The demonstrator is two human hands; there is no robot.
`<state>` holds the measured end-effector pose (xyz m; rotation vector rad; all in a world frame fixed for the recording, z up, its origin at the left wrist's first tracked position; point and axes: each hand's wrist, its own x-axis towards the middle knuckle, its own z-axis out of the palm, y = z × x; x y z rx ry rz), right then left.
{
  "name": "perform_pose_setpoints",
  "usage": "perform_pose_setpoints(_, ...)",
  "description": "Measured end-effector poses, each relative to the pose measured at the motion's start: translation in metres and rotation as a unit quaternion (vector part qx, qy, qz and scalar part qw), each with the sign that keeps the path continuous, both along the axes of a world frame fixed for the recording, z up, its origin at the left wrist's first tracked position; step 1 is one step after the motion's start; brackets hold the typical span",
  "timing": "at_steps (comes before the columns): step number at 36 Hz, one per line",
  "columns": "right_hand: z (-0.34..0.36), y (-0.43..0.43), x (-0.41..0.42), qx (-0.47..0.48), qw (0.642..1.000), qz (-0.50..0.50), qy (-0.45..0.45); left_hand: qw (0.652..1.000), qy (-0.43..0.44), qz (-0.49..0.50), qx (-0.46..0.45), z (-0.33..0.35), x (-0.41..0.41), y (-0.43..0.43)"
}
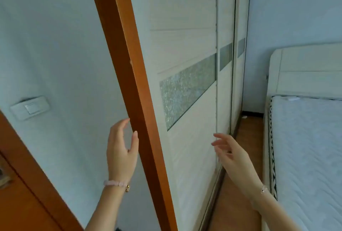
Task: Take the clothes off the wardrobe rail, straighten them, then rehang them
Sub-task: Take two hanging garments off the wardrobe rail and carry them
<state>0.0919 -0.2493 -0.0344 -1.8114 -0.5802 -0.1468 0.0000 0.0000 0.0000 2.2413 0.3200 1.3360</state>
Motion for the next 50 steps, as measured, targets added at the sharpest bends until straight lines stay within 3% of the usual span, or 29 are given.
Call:
perform_pose_setpoints(8, 0.032, 0.089, 0.049, -0.082, 0.966, 0.045, -0.241, 0.998, -0.026, 0.033, 0.047, 0.0, 0.051, 0.008)
perform_pose_setpoints(17, 0.034, 0.155, 0.087, -0.043, 0.908, 0.12, -0.399, 0.99, -0.077, 0.101, 0.058, -0.017, 0.079, 0.004)
perform_pose_setpoints(26, 0.026, 0.165, 0.102, -0.014, 0.889, 0.153, -0.431, 0.986, -0.09, 0.118, 0.071, -0.016, 0.083, -0.001)
perform_pose_setpoints(39, 0.027, 0.17, 0.118, 0.034, 0.892, 0.132, -0.431, 0.985, -0.075, 0.135, 0.079, -0.015, 0.074, -0.008)
perform_pose_setpoints(46, 0.029, 0.161, 0.162, 0.045, 0.899, 0.132, -0.416, 0.952, -0.147, 0.175, 0.202, -0.055, 0.097, -0.053)
perform_pose_setpoints(50, 0.03, 0.156, 0.194, 0.036, 0.901, 0.134, -0.411, 0.967, -0.064, 0.123, 0.215, -0.077, 0.144, -0.062)
